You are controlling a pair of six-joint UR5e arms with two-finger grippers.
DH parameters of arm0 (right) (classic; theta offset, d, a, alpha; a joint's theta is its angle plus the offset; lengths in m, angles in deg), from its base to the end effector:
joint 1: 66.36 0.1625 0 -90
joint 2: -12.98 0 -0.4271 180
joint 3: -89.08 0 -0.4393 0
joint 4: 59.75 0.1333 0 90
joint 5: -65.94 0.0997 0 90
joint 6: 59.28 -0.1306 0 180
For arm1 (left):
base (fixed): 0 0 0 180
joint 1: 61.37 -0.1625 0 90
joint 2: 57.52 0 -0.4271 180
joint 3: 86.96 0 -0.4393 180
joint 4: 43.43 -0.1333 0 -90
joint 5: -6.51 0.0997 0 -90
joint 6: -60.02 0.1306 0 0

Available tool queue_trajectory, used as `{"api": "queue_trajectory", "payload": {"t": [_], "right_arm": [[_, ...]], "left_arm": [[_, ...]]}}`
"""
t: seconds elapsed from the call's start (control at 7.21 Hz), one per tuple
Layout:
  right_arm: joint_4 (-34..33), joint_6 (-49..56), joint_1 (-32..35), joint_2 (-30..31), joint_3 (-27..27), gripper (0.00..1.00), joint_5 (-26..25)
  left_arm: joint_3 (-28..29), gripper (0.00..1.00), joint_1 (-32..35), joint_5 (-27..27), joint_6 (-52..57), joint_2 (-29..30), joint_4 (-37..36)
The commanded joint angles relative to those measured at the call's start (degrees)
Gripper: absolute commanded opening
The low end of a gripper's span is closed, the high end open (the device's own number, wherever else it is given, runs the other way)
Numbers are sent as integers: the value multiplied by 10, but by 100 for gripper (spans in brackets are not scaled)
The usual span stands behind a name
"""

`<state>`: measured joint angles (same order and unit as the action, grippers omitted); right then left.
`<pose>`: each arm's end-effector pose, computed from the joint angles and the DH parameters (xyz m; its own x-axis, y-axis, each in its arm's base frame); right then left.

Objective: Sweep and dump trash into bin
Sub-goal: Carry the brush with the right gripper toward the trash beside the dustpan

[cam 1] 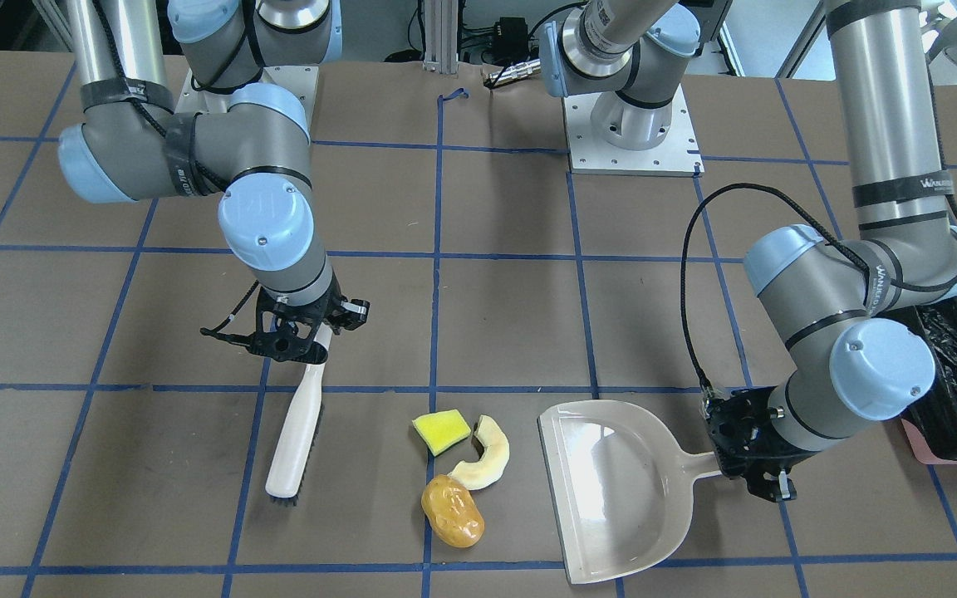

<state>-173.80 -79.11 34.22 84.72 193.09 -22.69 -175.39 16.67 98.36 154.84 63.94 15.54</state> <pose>0.2416 -0.5503 0.1901 -0.9867 0.1605 0.0262 0.1626 0.9763 0.1425 0.0200 -0.7175 0.1794 -0.1243 0.9921 -0.0171 0.9916 0.1248 0.0338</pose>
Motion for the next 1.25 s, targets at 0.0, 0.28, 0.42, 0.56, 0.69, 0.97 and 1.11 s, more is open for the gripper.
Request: {"api": "queue_trajectory", "payload": {"t": [0.0, 0.28, 0.42, 0.56, 0.69, 0.97, 1.11], "right_arm": [[0, -51, 41, -24, -34, 0, 6], [-1, -68, 64, -52, -60, 0, 18], [-2, -82, 69, -56, -60, 0, 28], [-2, -87, 75, -57, -60, 0, 29], [-2, -89, 78, -58, -60, 0, 31], [-12, -96, 90, -67, -63, 0, 45], [-14, -99, 99, -74, -69, 0, 45]], "left_arm": [[0, 14, 3, 0, -2, -1, 0], [0, 14, 4, 0, -4, 0, 0], [-1, 14, 4, 1, -4, 0, 0], [-1, 14, 4, 1, -5, -1, 0], [-2, 14, 4, 1, -6, 0, 0], [-2, 14, 4, 1, -7, -1, 0], [-2, 14, 4, 1, -7, -1, 0]]}}
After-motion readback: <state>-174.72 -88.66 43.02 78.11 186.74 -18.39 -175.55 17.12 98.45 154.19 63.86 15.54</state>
